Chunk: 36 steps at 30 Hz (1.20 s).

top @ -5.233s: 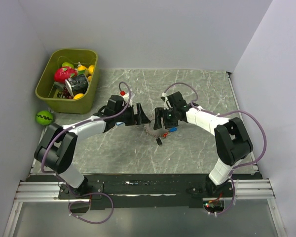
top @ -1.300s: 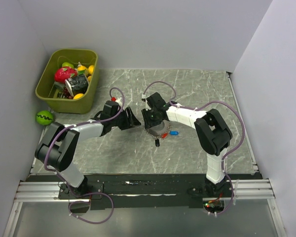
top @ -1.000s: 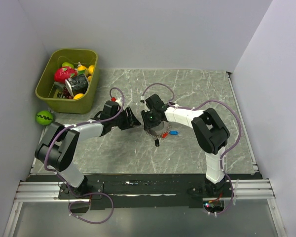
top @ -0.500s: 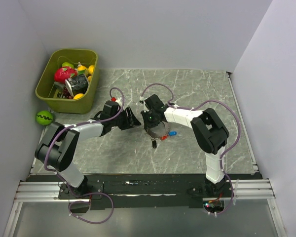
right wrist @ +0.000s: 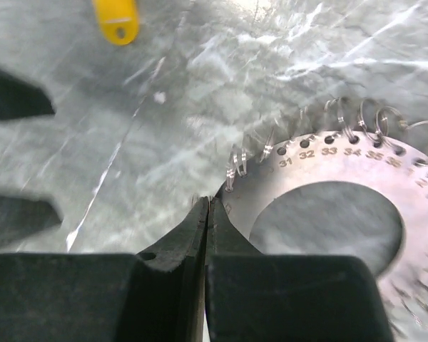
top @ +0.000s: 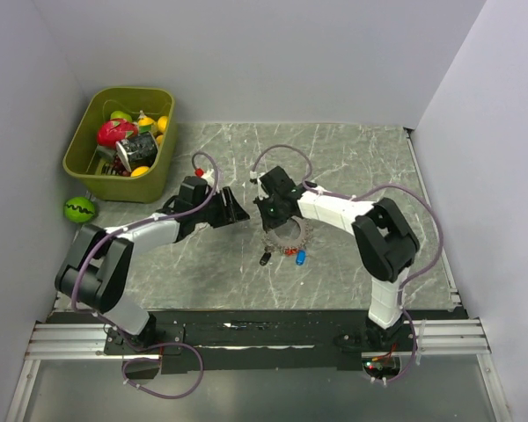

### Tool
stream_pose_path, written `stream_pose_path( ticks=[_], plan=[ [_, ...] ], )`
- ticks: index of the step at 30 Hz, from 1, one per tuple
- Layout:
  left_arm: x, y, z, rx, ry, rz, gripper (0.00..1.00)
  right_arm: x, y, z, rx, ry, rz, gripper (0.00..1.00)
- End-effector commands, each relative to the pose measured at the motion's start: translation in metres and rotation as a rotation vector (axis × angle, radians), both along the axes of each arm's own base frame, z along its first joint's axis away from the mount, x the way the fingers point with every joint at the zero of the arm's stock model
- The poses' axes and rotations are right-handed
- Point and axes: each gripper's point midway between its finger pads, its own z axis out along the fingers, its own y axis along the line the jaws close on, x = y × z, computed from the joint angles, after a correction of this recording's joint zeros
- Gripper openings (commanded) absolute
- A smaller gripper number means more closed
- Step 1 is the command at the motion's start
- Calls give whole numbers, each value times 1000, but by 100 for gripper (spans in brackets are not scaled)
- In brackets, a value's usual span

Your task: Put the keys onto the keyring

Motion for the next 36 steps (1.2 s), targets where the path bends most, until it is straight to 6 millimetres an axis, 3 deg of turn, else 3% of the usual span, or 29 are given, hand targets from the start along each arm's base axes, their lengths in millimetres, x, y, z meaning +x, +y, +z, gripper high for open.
stream_pose_path(
  ticks=[1, 9, 16, 19, 22, 24, 31, 36],
  plan=[
    [10, -5, 51, -41, -148, -37, 60, -1, -1, 63, 45, -135, 69, 0],
    [-1, -2, 117, -82, -401, -106, 62, -21, 4, 122, 144, -252, 273, 0],
    [-39, -1, 184, -166, -689, -232, 65, -57, 20, 173, 335, -345, 507, 0],
    [-52, -4, 197, -194, -743, -290, 65, -72, 24, 197, 410, -386, 599, 0],
    [-79, -12, 196, -251, -792, -443, 61, -85, 24, 217, 457, -437, 672, 0],
    [-93, -15, 207, -301, -856, -507, 59, -90, 21, 229, 481, -477, 699, 0],
    [-107, -13, 216, -322, -926, -534, 58, -114, 14, 263, 599, -535, 782, 0],
    [-116, -16, 219, -353, -940, -582, 56, -122, 11, 271, 623, -544, 810, 0]
  ],
)
